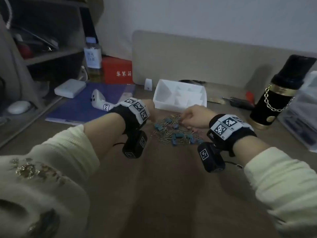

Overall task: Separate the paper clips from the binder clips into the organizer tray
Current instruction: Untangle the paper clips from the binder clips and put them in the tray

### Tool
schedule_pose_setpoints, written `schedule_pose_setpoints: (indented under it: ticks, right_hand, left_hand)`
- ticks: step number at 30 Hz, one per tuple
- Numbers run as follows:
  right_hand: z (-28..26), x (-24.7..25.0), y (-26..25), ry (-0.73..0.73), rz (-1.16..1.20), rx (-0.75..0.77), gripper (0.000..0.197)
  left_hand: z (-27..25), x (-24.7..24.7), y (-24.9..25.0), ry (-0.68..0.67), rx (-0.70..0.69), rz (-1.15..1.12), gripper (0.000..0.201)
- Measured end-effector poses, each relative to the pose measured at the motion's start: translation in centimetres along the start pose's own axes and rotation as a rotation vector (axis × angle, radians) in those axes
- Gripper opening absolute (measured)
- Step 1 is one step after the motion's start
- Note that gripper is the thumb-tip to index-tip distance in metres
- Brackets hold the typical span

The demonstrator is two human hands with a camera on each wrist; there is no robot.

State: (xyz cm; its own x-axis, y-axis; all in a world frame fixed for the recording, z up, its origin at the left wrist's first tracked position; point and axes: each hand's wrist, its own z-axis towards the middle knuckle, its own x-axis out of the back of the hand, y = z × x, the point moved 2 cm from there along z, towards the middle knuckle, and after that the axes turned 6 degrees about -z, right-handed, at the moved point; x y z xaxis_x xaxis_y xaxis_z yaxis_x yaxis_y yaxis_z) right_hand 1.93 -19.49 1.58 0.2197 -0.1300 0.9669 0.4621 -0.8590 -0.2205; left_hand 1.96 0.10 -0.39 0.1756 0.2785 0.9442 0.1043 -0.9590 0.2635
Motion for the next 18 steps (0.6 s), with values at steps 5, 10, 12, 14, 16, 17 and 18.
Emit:
schedule_pose_setpoints:
  ticks: [5, 10, 12, 14, 16, 17, 18]
  right_hand:
    - [4.2, 0.6, 0.3, -0.176, -0.127, 0.071, 0.028]
    - [4.0, -0.1, -0.8, -0.166, -0.162, 0.154, 0.026]
    - [3.5, -0.8, -1.2, -0.162, -0.171, 0.177, 0.030]
    - [2.9, -1.3, -1.3, -0.153, -0.170, 0.181, 0.034]
    - [2.4, -1.3, -1.4, -0.151, -0.153, 0.166, 0.038]
    - [2.3, -1.3, -1.5, -0.150, -0.152, 0.161, 0.040]
    - [2.2, -1.2, -1.6, -0.152, -0.158, 0.154, 0.042]
  left_hand:
    - [3.1, 0.3, 1.0, -0.175, 0.000, 0.083, 0.031]
    - [3.3, 0.6, 1.8, -0.285, -0.032, -0.005, 0.029]
    - [2.8, 0.5, 2.0, -0.309, -0.059, -0.011, 0.032]
    - [2.4, 0.3, 2.2, -0.292, -0.063, -0.018, 0.032]
    - [2.2, -0.1, 2.0, -0.256, -0.043, -0.036, 0.030]
    - [2.2, -0.3, 1.9, -0.234, -0.035, -0.048, 0.028]
    - [2.1, -0.4, 1.9, -0.219, -0.032, -0.065, 0.026]
